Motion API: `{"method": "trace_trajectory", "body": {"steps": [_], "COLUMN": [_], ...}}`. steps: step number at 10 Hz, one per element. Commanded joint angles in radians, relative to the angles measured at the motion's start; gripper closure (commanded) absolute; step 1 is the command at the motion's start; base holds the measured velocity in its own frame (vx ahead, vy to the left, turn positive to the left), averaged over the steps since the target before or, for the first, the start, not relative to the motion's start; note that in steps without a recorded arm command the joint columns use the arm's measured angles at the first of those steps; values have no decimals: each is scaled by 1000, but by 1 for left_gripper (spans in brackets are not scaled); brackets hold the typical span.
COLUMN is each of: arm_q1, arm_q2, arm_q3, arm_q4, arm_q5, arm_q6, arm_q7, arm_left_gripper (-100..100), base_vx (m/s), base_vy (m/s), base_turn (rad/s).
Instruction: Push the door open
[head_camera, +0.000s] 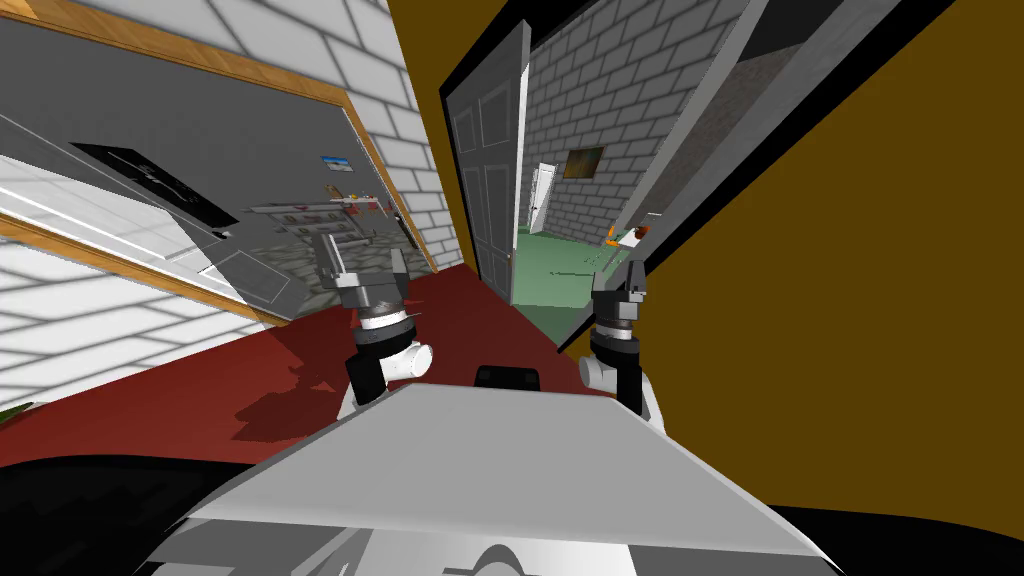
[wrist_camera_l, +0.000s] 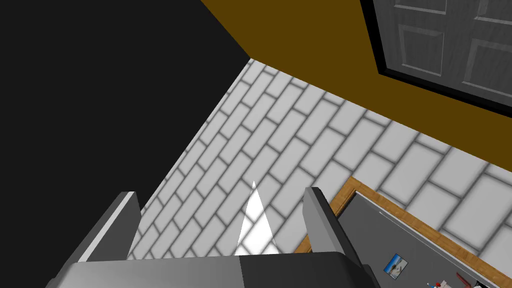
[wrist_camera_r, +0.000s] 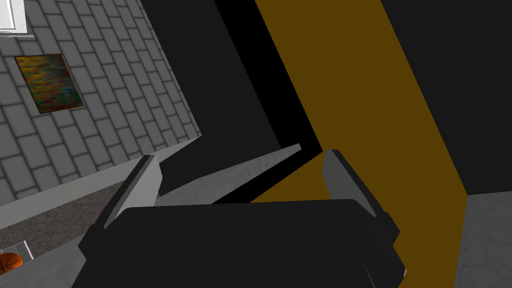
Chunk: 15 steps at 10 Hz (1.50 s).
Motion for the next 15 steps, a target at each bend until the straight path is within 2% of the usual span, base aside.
{"method": "trace_trajectory", "body": {"steps": [1, 9, 15], "arm_q1": [-11, -65, -114], "arm_q2": [8, 38, 56], "arm_q3": [-1, -4, -7], "arm_q4": [31, 182, 320], "arm_q5": [-1, -4, -8], "arm_q6": [-4, -24, -42], "arm_q7": [-3, -16, -29], "arm_left_gripper": [-100, -100, -100], "base_vx": [47, 81, 80], "base_vy": [24, 49, 55], "base_turn": [-103, -90, -104]}}
